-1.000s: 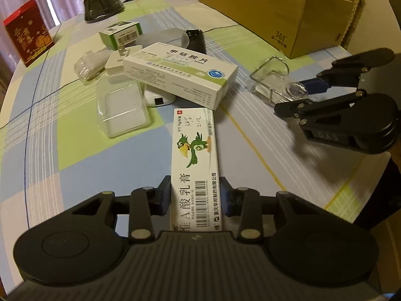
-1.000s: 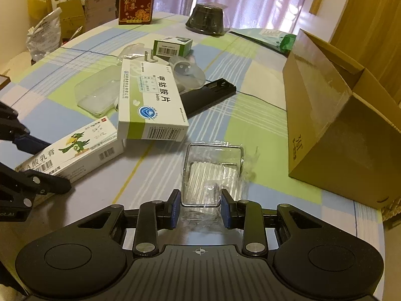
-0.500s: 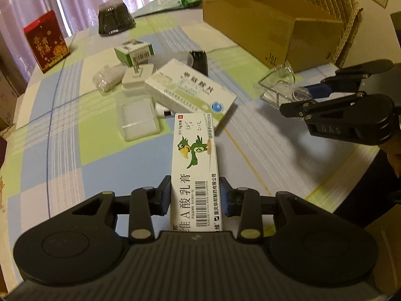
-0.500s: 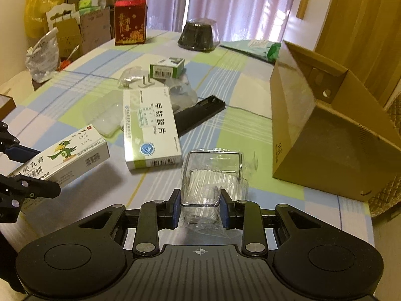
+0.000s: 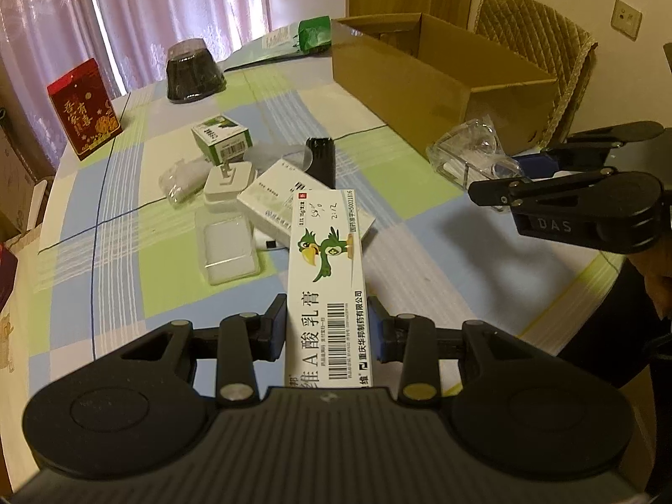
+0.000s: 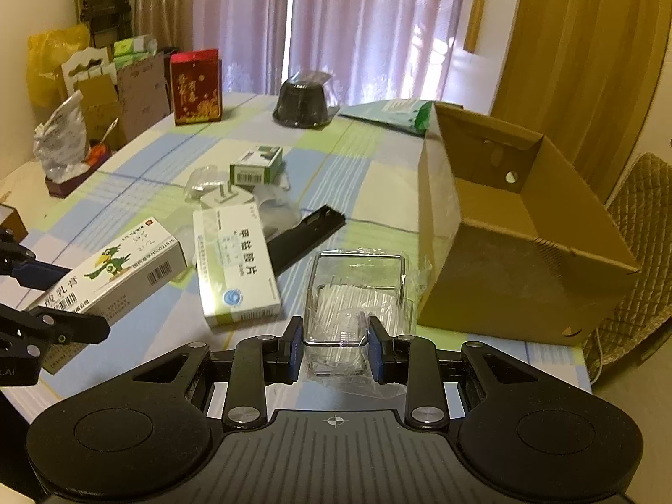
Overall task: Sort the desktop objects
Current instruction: 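Carry the ointment box with the left tool while the right tool carries the plastic bag toward the cardboard box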
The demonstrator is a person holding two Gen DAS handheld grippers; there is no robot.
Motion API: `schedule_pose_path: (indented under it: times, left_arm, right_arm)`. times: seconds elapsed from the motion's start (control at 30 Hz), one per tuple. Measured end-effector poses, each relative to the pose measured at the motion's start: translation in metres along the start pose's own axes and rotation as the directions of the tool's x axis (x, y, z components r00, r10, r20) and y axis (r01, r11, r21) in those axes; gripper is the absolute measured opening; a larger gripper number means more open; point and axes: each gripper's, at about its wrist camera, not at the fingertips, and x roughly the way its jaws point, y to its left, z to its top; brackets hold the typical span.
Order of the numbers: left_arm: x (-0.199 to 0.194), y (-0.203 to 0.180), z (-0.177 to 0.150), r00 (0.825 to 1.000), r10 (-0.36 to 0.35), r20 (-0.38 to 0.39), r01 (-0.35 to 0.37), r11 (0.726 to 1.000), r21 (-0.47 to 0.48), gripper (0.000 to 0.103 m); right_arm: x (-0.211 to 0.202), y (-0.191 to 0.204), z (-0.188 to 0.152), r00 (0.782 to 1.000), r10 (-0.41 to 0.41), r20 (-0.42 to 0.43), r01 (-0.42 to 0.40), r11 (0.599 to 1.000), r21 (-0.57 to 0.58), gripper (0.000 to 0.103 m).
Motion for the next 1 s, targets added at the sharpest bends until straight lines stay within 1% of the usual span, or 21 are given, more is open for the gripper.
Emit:
schedule_pose_path:
  times: [0.5,1.0]
  left_arm:
    - [-0.006,-0.011,0.011,1.0,-0.006,0.023,0.006,1.0,0.017,0.033]
    - [-0.003,-0.021,0.036,0.999,-0.022,0.05,0.019,0.999,0.048,0.033]
  right_arm:
    - [-0.012,-0.012,0.01,0.999,-0.021,0.045,0.02,1.0,0.023,0.03]
    - [-0.021,-0.034,0.025,0.994,-0.058,0.089,0.054,0.998,0.044,0.03]
